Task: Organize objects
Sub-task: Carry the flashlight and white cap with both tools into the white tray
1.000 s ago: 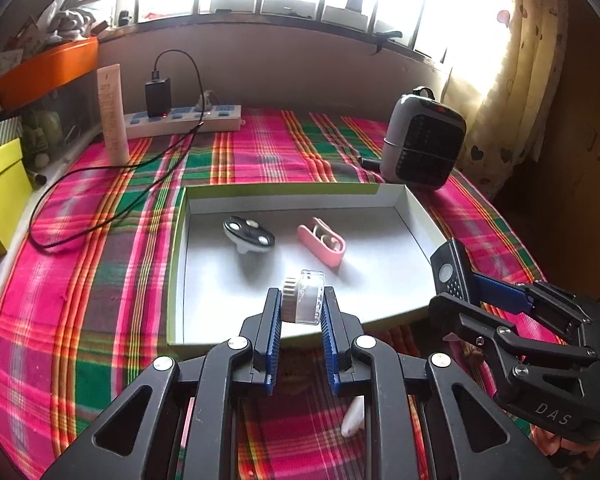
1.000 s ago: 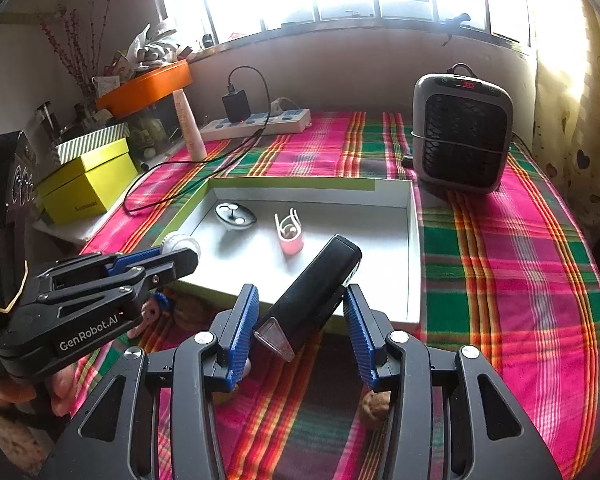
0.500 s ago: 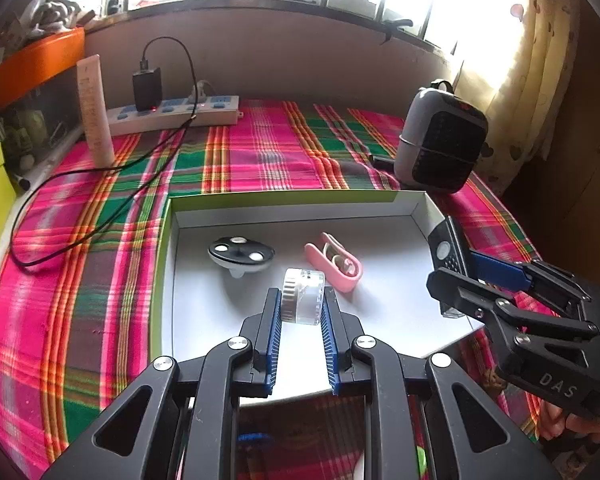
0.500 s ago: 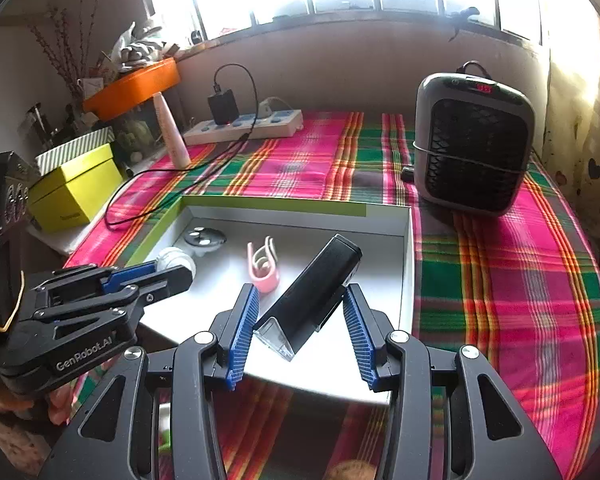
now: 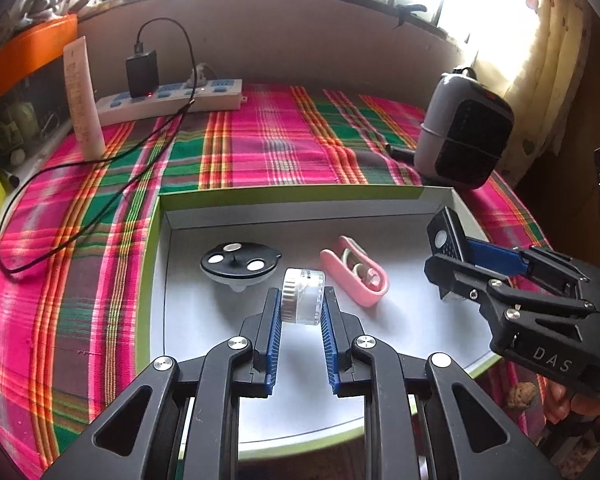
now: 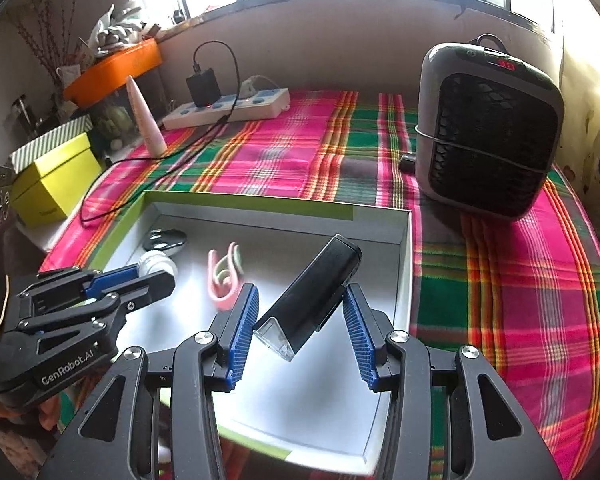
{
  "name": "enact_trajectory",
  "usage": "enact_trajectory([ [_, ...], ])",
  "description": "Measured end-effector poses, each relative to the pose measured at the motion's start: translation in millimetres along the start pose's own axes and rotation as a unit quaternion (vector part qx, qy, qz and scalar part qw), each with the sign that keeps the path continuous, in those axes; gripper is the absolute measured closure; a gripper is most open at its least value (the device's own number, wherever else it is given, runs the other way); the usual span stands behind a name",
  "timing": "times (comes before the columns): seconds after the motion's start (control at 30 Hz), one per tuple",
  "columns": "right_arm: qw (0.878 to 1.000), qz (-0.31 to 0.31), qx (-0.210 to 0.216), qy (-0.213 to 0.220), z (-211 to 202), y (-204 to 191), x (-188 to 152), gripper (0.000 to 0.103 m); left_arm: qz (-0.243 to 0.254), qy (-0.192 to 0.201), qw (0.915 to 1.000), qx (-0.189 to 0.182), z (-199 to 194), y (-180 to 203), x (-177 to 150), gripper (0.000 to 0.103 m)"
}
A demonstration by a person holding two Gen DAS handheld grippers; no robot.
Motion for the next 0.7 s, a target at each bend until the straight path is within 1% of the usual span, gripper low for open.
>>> enact_trajectory([
  [0.37,1.0,-0.004,-0.012,-0.003,9,5,5,0.058,-0.004,-0.009,0.9999,0.006,10,-4,4,0.086],
  [0.7,0.999,-0.028,-0.021,-0.017,15,-1,9,0.058,0.003,-0.013,0.9998,0.012,14,-2,4,0.086],
])
Point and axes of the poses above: each gripper's, at about its wrist camera, not at the fingertips, and z roughly the way its jaws point, y to its right, x to its top, the point moved 4 cm from there along z, roughly the way its jaws point, and after that the axes turned 11 degrees about -y, right-handed, at the moved point
